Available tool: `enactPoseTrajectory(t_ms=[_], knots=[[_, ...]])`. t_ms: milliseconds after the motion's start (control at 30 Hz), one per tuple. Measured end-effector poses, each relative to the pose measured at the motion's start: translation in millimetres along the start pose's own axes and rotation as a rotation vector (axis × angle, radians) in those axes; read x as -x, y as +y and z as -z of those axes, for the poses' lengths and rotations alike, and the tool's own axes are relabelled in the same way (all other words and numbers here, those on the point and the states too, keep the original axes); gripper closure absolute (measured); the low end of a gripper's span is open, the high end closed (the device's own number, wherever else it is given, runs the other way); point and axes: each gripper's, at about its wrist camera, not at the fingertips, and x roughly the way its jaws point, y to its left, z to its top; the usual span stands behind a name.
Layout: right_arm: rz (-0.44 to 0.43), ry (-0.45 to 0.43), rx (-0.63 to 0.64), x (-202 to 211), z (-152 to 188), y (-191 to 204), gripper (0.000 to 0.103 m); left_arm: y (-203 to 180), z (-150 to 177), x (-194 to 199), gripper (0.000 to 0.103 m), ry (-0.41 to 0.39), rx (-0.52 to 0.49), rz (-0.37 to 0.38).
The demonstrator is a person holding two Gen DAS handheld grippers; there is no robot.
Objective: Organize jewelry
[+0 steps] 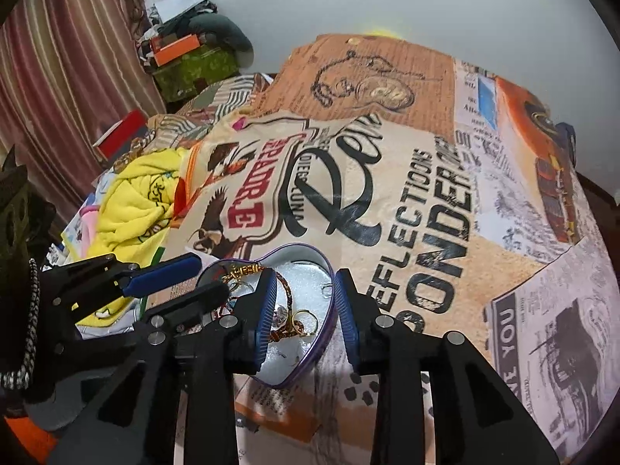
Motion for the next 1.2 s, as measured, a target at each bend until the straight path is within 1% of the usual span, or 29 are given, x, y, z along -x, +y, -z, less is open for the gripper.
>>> enactPoseTrajectory(t_ms=[133, 233, 400, 467, 500, 533, 567, 667, 700, 733, 767, 800, 833, 867, 900, 933, 967, 1000, 1033, 1067, 1100, 1133, 1200], knots=[[0.016, -0.043, 0.001, 21, -1, 0, 0.075, 1, -7, 18, 0.075, -0.035, 0.009, -0.015], [0.023, -0.082, -0.001, 38, -3, 1, 0.075, -3, -14, 40, 0.075, -0.079, 0.011, -0.023], [0.037, -0.191, -0.005, 89, -6, 7, 0.075, -18, -29, 93, 0.075, -0.200, -0.006, -0.035], [0.046, -0.260, -0.004, 120, -7, 12, 0.075, -27, -35, 121, 0.075, -0.267, -0.016, -0.036], [0.048, -0.287, -0.004, 131, -6, 14, 0.075, -31, -36, 133, 0.073, -0.295, -0.020, -0.036], [0.050, -0.336, -0.005, 150, -5, 17, 0.075, -35, -37, 145, 0.070, -0.325, -0.024, -0.038], [0.052, -0.378, -0.004, 167, -3, 21, 0.075, -41, -38, 164, 0.068, -0.371, -0.029, -0.041], [0.059, -0.496, -0.001, 211, 4, 31, 0.075, -55, -36, 204, 0.065, -0.471, -0.048, -0.049], [0.062, -0.542, 0.001, 228, 9, 36, 0.075, -59, -35, 215, 0.061, -0.498, -0.053, -0.053], [0.064, -0.566, 0.001, 236, 11, 39, 0.073, -63, -32, 225, 0.055, -0.524, -0.059, -0.058], [0.069, -0.607, 0.003, 250, 16, 45, 0.067, -67, -29, 236, 0.051, -0.552, -0.062, -0.065], [0.075, -0.634, 0.002, 259, 20, 48, 0.063, -72, -26, 247, 0.044, -0.581, -0.065, -0.076], [0.083, -0.658, 0.000, 265, 24, 50, 0.053, -76, -22, 257, 0.039, -0.608, -0.068, -0.090], [0.096, -0.688, -0.001, 273, 28, 54, 0.045, -79, -19, 265, 0.037, -0.628, -0.069, -0.106], [0.109, -0.707, -0.001, 278, 32, 57, 0.041, -81, -16, 270, 0.030, -0.642, -0.068, -0.117], [0.129, -0.724, -0.001, 283, 36, 62, 0.035, -83, -12, 276, 0.020, -0.657, -0.064, -0.131], [0.146, -0.735, 0.000, 285, 38, 65, 0.029, -84, -9, 281, 0.015, -0.667, -0.058, -0.139], [0.159, -0.744, -0.001, 287, 40, 67, 0.026, -84, -6, 284, 0.008, -0.677, -0.050, -0.146], [0.171, -0.751, -0.005, 288, 43, 68, 0.018, -83, -4, 288, 0.004, -0.684, -0.042, -0.152], [0.183, -0.757, -0.011, 288, 44, 69, 0.012, -83, -1, 291, 0.004, -0.688, -0.033, -0.161], [0.192, -0.759, -0.016, 288, 45, 70, 0.008, -82, 0, 292, 0.002, -0.687, -0.028, -0.168], [0.198, -0.761, -0.021, 288, 45, 70, 0.001, -81, 1, 293, 0.001, -0.686, -0.023, -0.174], [0.216, -0.764, -0.026, 287, 46, 72, 0.000, -79, 2, 293, 0.001, -0.683, -0.011, -0.185]])
